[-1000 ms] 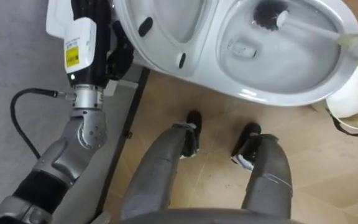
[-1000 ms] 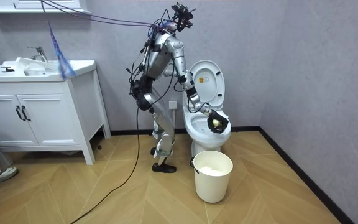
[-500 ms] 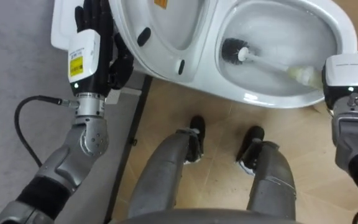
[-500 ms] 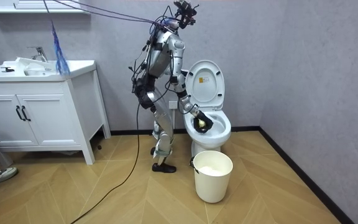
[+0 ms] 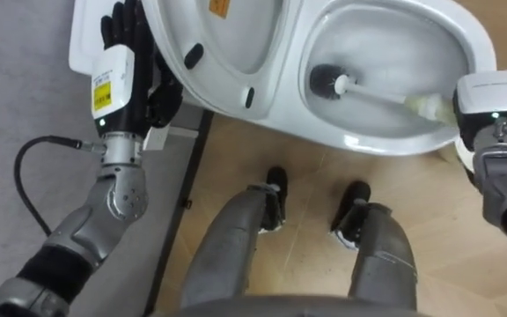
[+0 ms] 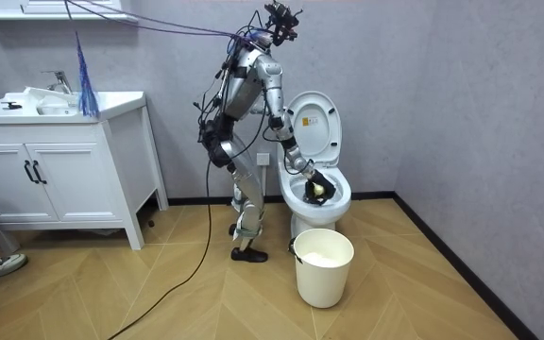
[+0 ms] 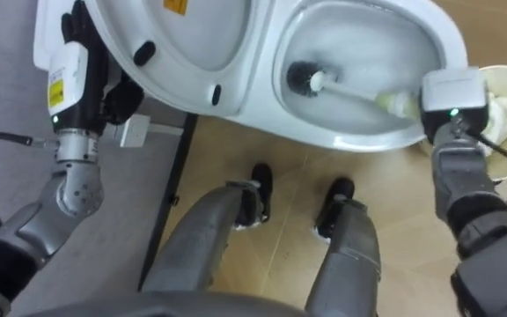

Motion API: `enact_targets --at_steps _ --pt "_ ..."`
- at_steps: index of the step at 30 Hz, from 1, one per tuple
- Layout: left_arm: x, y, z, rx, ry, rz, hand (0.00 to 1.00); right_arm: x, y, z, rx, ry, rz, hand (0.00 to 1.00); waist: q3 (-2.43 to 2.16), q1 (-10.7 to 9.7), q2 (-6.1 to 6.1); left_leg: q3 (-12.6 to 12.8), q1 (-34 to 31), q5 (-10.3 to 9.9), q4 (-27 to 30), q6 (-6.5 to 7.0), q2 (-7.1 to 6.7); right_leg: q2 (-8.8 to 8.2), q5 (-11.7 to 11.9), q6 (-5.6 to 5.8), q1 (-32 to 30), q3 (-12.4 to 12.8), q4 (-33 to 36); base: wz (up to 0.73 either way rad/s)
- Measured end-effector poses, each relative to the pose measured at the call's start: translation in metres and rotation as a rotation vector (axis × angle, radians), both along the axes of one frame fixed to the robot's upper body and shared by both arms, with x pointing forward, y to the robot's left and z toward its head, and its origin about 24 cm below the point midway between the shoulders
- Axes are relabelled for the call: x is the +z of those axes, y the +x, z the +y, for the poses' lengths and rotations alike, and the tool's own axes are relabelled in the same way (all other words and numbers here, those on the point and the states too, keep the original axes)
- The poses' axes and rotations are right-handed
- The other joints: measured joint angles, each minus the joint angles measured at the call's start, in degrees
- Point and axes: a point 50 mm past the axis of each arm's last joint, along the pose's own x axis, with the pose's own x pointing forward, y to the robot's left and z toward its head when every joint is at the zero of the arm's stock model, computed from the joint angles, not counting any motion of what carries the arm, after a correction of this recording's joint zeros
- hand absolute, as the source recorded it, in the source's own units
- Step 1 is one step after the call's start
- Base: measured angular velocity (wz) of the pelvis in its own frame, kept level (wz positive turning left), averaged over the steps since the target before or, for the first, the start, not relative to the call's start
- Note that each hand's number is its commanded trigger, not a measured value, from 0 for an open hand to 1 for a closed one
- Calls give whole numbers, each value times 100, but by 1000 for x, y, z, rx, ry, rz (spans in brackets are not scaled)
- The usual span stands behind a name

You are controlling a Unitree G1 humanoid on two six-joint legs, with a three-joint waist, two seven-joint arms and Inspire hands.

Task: Brush toilet

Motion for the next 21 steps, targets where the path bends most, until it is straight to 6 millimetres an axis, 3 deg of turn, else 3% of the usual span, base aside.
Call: enact_targets --at_steps 4,6,11,14,15,17,19,21 --pt "11 2 -2 -3 4 -33 0 23 6 -18 -79 44 -119 100 -2 -103 -83 -19 -275 6 219 12 -129 -189 -117 7 -307 18 376 19" --pt "10 3 -1 4 29 -30 0 27 6 -23 -77 7 -130 100 -11 -156 -103 -23 -294 6 295 12 -142 -205 -131 17 -307 33 420 3" --pt "9 5 -1 18 51 -11 0 24 6 -16 -5 -81 -111 100 -49 -180 -146 16 -184 6 289 18 -158 -229 -123 25 -247 80 436 -6" --pt "0 2 -1 9 63 39 0 -6 -3 10 100 -112 -27 100 -68 -123 -74 -19 62 6 167 21 -78 -114 -54 30 89 -24 173 -8" --pt "-3 1 -3 6 63 53 0 -22 -9 27 156 -98 11 100 -74 -99 -5 -29 168 11 69 29 -32 -36 -22 71 240 -55 18 -4" --pt "-10 -1 -8 6 42 76 0 -41 -20 41 125 -73 43 100 -91 -32 136 -72 287 13 -101 25 15 68 48 107 419 -119 -220 -6" --pt "-20 -8 -13 17 -1 109 0 -51 -32 40 57 -36 74 100 -183 -47 361 -94 363 25 -239 35 17 140 172 85 537 -146 -442 -6" --pt "-28 -15 -9 33 -13 137 0 -56 -36 41 41 -8 91 100 -240 -121 441 -70 453 34 -336 42 -6 137 180 99 585 -109 -474 -3"
